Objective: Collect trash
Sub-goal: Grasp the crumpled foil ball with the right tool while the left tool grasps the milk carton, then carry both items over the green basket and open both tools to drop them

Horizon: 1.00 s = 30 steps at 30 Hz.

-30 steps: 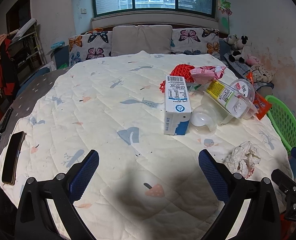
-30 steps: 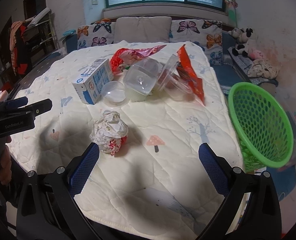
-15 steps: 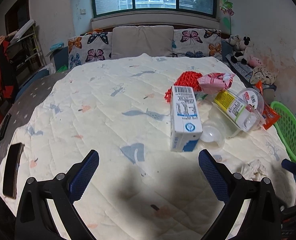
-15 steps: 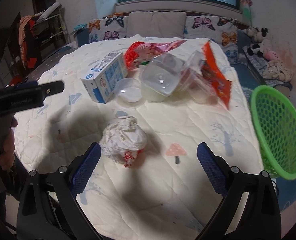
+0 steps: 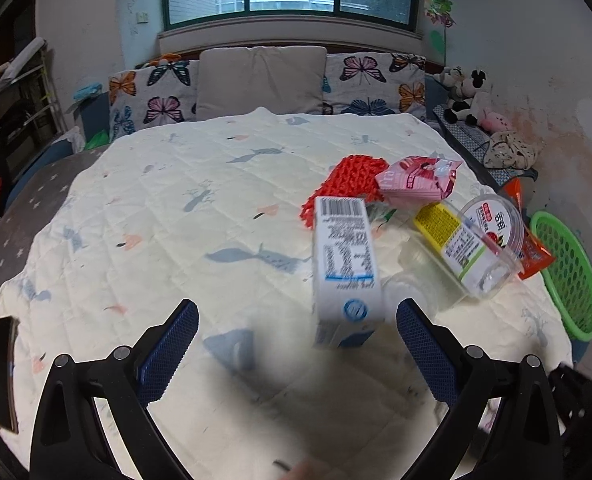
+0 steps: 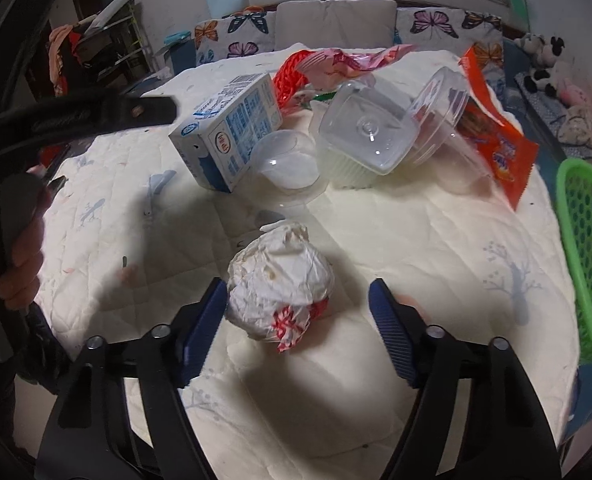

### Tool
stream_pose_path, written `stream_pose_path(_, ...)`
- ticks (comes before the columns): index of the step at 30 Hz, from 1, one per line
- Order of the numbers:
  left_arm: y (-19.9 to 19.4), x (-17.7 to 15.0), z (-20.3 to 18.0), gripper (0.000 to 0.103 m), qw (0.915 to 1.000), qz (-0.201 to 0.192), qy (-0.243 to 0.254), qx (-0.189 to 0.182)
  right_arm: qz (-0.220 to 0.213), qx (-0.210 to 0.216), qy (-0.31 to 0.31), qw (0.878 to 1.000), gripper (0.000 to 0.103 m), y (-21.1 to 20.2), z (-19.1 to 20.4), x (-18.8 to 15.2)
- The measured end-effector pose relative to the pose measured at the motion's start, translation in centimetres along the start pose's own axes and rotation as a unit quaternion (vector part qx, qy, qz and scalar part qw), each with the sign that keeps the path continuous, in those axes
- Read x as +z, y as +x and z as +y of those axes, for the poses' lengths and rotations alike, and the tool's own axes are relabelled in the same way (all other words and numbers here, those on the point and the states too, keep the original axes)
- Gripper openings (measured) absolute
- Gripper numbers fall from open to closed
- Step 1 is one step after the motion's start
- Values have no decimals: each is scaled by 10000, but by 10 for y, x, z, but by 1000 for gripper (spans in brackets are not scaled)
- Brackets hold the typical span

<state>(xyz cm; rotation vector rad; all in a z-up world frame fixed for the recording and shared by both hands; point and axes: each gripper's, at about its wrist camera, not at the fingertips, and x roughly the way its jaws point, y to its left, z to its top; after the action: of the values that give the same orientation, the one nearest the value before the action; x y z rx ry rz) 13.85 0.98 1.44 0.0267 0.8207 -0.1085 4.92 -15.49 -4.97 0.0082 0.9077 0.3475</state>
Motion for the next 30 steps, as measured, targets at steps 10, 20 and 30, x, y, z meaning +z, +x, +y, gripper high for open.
stream_pose_path(10, 47, 24, -15, 72, 9985, 424, -14, -343, -74, 220, 62, 9997, 50, -10, -2, 0)
stream_pose_path(20, 73, 22, -23, 42, 9948, 681, 2, -758, -236, 163, 221, 9993, 47, -32, -21, -2)
stream_pose_path(30, 27, 19, -23, 41, 9951, 376, 98, -914, -524, -47, 558, 9971, 47, -64, -58, -5)
